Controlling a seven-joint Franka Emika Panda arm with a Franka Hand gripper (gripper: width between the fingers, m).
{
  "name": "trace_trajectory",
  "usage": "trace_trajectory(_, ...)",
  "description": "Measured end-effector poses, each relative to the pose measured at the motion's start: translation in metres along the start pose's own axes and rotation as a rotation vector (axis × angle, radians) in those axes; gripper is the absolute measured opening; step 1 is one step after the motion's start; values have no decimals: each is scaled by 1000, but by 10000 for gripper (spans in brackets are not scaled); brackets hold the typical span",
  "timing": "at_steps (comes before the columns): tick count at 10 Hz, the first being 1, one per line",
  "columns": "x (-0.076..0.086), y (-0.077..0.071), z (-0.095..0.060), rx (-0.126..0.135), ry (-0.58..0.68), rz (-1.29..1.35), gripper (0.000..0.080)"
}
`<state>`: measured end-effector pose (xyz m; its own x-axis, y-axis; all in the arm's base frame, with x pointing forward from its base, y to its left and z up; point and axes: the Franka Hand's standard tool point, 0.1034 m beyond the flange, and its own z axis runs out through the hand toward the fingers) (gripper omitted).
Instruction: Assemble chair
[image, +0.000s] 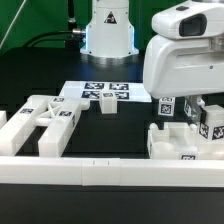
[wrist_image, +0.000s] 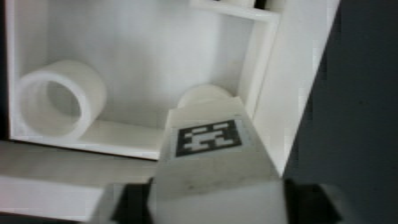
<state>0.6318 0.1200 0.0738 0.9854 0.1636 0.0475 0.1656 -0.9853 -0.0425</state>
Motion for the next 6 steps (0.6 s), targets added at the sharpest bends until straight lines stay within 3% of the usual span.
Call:
trace_trajectory(2, 0, 0, 0, 0, 0, 11, 285)
trace_trajectory(6, -1, 6, 0, -2, 6, 369, 285)
